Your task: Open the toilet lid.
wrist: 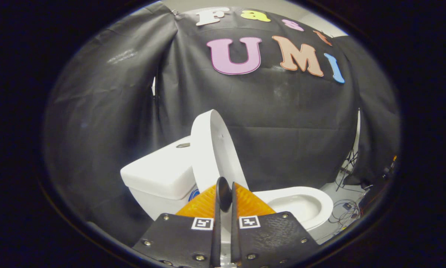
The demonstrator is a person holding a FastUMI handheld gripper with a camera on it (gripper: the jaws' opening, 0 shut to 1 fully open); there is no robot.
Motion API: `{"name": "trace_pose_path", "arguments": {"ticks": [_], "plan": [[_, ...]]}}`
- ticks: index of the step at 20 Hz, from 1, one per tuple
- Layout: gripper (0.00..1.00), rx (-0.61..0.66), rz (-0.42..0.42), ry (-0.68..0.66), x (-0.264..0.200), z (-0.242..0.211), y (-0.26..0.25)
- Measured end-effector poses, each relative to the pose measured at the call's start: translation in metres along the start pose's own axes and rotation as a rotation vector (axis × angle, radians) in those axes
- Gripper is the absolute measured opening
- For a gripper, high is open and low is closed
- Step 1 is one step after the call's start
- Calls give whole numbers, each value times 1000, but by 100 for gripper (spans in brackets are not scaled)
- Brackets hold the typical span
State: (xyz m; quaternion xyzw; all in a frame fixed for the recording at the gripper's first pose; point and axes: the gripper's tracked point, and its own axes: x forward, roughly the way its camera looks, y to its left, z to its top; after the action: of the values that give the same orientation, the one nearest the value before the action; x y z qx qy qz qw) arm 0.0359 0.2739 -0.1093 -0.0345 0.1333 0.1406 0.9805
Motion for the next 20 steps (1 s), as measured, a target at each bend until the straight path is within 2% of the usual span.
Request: {"name": "trace_pose_path", "arguments": {"ticks": [15,17,20], "plan": [[11,-3,38,-8,4,-2,3],[15,4,39,-9,2,0,2],[15,33,70,-8,1,0,6]]}}
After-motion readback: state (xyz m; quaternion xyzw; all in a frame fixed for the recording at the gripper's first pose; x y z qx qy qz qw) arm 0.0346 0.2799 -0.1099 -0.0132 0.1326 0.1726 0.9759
